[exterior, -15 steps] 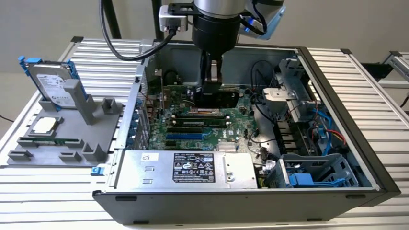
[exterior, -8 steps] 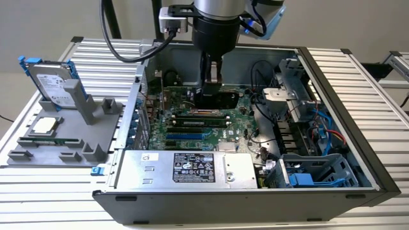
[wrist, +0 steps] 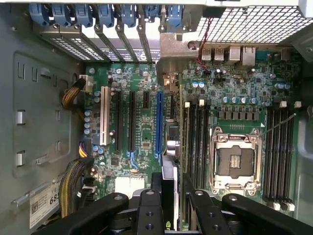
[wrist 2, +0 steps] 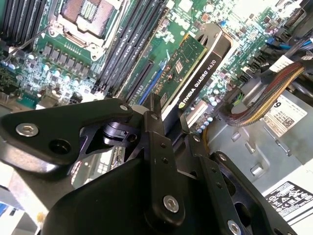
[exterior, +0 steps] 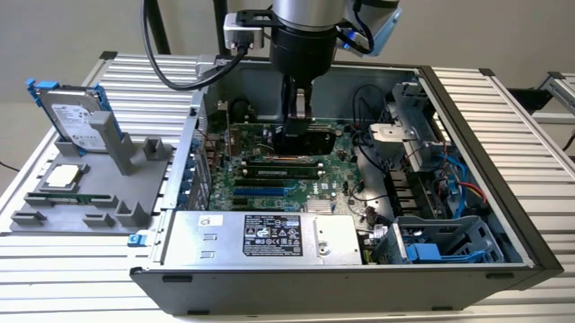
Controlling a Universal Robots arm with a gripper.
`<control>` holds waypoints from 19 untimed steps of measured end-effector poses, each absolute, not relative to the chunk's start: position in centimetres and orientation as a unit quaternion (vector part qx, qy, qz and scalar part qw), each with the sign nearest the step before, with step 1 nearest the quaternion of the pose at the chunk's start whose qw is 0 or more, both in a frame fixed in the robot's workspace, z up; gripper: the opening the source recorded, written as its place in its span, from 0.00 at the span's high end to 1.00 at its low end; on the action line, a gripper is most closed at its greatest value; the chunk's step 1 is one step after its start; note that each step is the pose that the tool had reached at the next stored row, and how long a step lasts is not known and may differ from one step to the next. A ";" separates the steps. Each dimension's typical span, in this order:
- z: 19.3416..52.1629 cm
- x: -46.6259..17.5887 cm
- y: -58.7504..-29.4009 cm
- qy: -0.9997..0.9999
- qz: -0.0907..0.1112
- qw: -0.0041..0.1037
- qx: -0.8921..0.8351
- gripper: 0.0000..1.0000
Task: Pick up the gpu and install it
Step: 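Insert the gpu into the slot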
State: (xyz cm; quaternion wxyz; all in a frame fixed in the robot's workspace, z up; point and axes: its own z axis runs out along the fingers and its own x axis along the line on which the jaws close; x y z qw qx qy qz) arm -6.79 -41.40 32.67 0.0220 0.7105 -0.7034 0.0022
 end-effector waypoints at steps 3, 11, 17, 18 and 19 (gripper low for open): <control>32.6 -6.8 -41.4 -0.703 0.003 0.023 0.710 1.00; 32.3 -6.8 -41.4 -0.703 0.004 0.024 0.710 1.00; 32.1 -6.8 -41.4 -0.703 0.005 0.025 0.710 1.00; 32.0 -6.8 -41.4 -0.703 0.006 0.025 0.710 1.00; 32.0 -6.8 -41.4 -0.703 0.006 0.026 0.710 1.00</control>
